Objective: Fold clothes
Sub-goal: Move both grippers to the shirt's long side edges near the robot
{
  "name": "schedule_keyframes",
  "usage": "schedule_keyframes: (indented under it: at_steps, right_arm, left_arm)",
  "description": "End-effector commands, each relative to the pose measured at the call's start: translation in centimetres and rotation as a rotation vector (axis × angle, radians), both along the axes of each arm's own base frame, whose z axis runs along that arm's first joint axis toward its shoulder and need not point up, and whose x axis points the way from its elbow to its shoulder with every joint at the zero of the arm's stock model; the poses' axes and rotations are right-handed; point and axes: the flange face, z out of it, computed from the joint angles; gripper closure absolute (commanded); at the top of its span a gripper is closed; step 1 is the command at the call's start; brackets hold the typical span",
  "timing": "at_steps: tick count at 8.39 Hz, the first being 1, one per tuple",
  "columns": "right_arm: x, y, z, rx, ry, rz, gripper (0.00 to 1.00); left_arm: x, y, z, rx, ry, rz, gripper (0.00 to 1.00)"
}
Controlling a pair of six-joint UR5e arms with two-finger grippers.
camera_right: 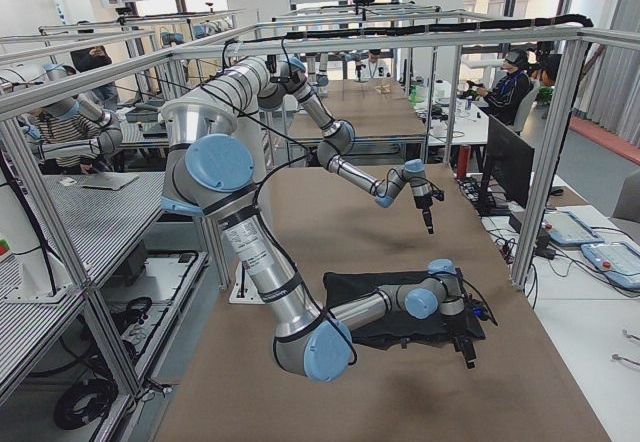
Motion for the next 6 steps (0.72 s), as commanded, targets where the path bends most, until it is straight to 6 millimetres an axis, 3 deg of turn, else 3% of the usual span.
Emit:
schedule_keyframes:
  at_steps: [1,4,6]
  right_arm:
    - [0.3,0.2,-2.1,0.009,-0.079,-0.015,0.06]
    - [1.0,1.7,-6.3,0.032,-0.174,-0.001,0.06]
    - [1.1,2.0,-6.4,0.036,-0.181,-0.004,0.06]
  left_arm:
    - [0.1,0.2,-1.6,-0.061,0.046,-0.031,0.05]
    - [8.7,8.0,-5.3,-0.168,0.141,0.033,0.05]
    - [15.0,12.8,-5.6,-0.231,0.148,0.003,0.05]
